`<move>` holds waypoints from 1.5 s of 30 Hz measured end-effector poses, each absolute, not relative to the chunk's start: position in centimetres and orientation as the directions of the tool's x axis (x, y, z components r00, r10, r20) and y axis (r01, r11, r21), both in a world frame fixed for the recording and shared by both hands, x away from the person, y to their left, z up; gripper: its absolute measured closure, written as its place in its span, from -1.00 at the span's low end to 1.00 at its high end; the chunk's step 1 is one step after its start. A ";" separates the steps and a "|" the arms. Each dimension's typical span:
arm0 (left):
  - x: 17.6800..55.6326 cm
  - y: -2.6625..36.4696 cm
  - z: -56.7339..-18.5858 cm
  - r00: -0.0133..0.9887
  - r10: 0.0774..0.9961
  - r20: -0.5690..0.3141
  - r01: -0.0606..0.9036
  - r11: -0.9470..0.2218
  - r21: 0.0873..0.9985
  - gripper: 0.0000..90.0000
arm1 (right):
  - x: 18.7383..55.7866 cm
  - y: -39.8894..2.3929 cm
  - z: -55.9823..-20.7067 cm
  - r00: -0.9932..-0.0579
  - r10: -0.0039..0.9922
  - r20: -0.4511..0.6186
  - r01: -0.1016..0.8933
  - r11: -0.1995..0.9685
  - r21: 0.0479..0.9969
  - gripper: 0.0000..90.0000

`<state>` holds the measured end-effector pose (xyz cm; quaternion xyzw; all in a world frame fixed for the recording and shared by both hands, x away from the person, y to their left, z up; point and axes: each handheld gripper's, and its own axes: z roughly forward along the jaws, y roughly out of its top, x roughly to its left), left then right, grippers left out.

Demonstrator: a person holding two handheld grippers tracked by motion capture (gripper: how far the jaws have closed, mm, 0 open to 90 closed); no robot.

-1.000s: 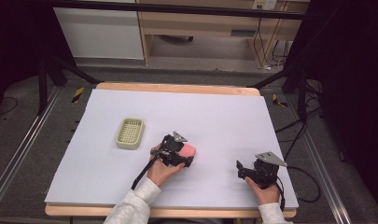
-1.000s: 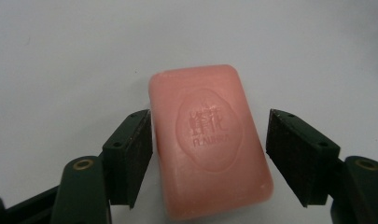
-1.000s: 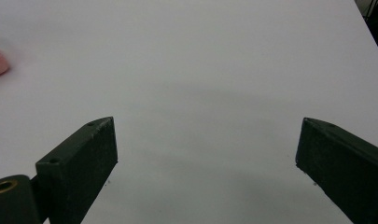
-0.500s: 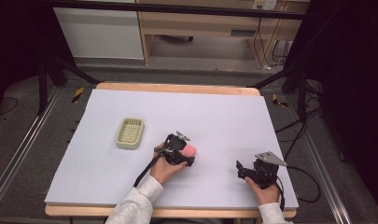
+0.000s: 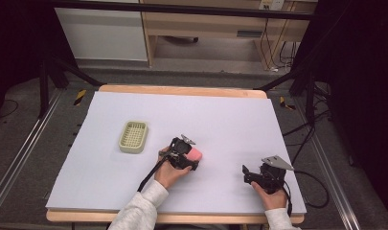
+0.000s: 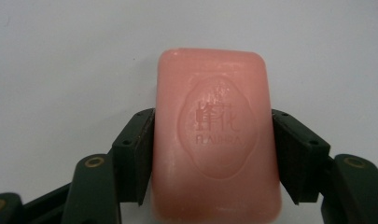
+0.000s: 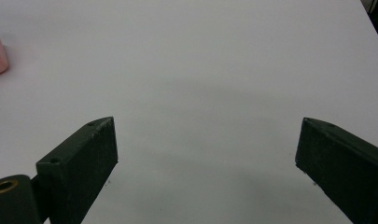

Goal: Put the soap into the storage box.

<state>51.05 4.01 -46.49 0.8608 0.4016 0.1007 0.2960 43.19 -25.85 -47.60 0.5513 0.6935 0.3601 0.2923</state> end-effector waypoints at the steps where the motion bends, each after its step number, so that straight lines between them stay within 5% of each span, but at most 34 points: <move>1: 51.0 4.0 -46.5 0.659 0.750 -0.059 0.629 -0.507 0.589 -0.19 | 43.2 -25.9 -47.6 -0.222 0.975 -0.009 0.553 0.134 0.822 -0.87; 20: 49.9 4.9 -44.7 0.688 0.724 -0.039 0.594 -0.531 0.605 -0.17 | 43.2 -25.9 -47.5 -0.223 0.975 -0.006 0.551 0.131 0.824 -0.87; 45: 49.1 12.3 -41.5 0.619 0.783 -0.055 0.611 -0.437 0.659 -0.17 | 43.1 -25.9 -47.5 -0.218 0.976 -0.006 0.550 0.128 0.825 -0.87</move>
